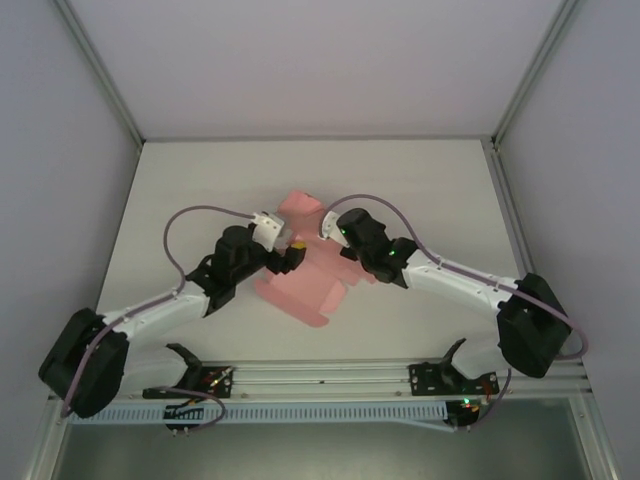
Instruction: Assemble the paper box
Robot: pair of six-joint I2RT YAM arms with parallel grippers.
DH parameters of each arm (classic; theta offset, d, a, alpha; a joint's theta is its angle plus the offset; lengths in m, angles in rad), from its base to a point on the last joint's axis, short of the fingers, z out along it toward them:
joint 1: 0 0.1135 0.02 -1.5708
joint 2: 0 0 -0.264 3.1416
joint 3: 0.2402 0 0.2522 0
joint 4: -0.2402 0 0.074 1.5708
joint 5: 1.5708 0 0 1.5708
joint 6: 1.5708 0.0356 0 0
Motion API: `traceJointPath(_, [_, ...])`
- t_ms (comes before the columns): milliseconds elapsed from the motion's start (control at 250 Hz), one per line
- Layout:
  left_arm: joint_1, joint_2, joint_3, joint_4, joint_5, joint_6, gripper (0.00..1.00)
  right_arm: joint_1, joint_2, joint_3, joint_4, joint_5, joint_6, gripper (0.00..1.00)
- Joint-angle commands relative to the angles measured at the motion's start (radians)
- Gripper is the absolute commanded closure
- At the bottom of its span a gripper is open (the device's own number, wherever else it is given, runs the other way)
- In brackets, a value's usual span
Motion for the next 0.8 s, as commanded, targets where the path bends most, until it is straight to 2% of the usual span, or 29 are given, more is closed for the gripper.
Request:
traceJointPath(0, [0.060, -0.082, 0.017, -0.037, 0.014, -0.086, 0.00, 0.016, 0.004, -0.003, 0.008, 0.057, -0.127, 1.00])
traceJointPath(228, [0.169, -0.149, 0.033, -0.092, -0.024, -0.192, 0.00, 0.038, 0.007, -0.010, 0.075, 0.083, -0.207, 1.00])
traceJointPath(375, [0.271, -0.080, 0.062, -0.119, -0.030, -0.277, 0.00, 0.068, 0.002, -0.089, 0.209, 0.096, -0.353, 1.00])
traceJointPath(423, [0.298, -0.039, 0.074, -0.116, -0.026, -0.291, 0.00, 0.077, 0.010, -0.105, 0.260, 0.127, -0.365, 1.00])
traceJointPath(467, [0.312, 0.006, 0.086, -0.106, -0.014, -0.285, 0.00, 0.079, 0.018, -0.097, 0.238, 0.127, -0.357, 1.00])
traceJointPath(623, [0.315, 0.176, 0.149, -0.065, 0.107, -0.210, 0.00, 0.081, 0.025, -0.085, 0.230, 0.105, -0.321, 1.00])
traceJointPath(731, [0.313, 0.257, 0.173, -0.054, 0.243, -0.164, 0.10, 0.082, 0.026, -0.082, 0.220, 0.107, -0.303, 1.00])
traceJointPath(795, [0.307, 0.268, 0.155, -0.028, 0.307, -0.150, 0.11, 0.079, 0.034, -0.082, 0.216, 0.111, -0.296, 1.00])
